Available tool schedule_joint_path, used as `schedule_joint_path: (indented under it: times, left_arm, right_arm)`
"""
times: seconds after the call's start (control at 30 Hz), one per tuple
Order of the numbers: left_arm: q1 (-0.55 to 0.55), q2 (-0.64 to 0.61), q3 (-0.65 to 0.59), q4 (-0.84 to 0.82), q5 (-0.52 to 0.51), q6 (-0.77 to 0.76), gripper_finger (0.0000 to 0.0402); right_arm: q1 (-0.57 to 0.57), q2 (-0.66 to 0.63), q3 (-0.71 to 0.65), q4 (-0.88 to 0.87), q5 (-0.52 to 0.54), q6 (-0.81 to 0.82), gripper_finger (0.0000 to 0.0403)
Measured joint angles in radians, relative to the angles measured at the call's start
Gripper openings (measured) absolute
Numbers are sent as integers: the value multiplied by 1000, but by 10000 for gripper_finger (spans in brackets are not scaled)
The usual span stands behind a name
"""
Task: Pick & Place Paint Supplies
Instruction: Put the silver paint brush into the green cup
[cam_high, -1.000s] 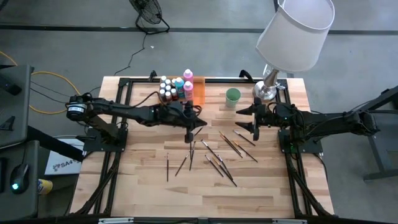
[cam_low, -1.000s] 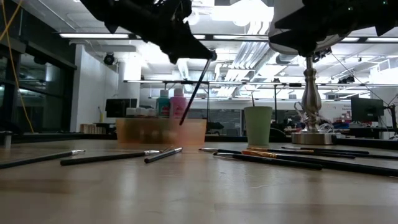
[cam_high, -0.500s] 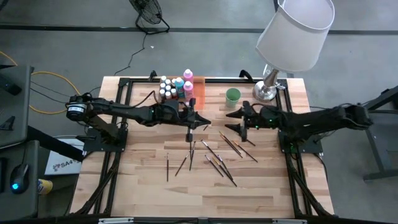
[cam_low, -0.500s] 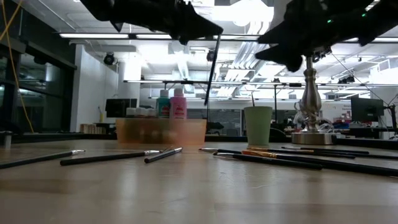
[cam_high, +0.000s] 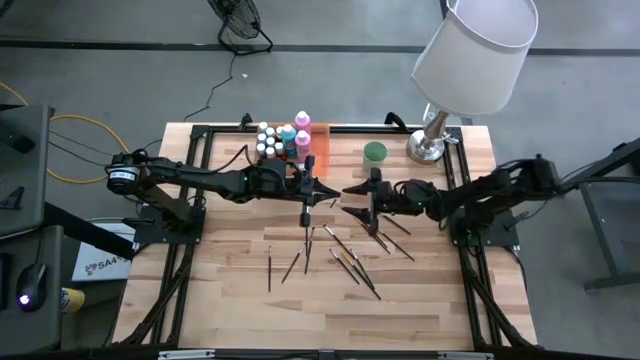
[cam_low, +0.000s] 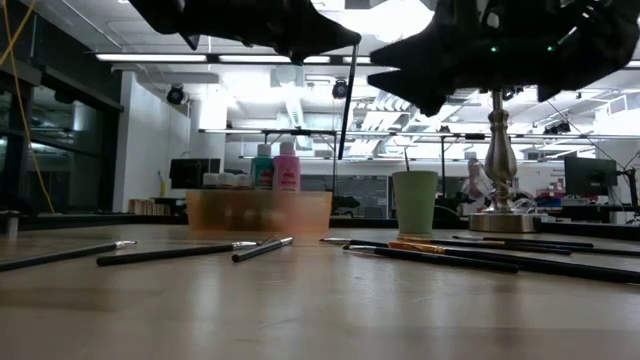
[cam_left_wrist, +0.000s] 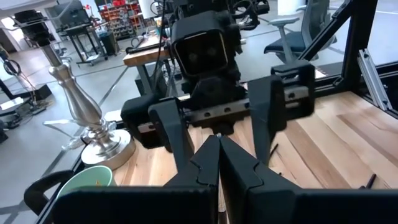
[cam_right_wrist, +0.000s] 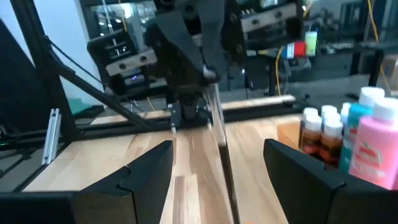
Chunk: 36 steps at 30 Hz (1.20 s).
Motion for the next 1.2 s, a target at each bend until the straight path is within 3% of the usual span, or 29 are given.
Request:
schedule_joint_path:
  times: [0.27, 0.4, 0.83, 1.2]
  left_arm:
    - [0, 0, 0, -6, 0, -3, 0]
    - [0, 0, 0, -25, -2, -3, 0]
    - [0, 0, 0, -32, -7, -5, 0]
    - [0, 0, 0, -36, -19, -6, 0]
  right_arm:
    - [6, 146, 132, 40, 26, -100, 243]
    - [7, 159, 144, 26, 32, -106, 221]
    - [11, 159, 144, -1, 53, -97, 19]
    - [19, 159, 144, -13, 93, -62, 12]
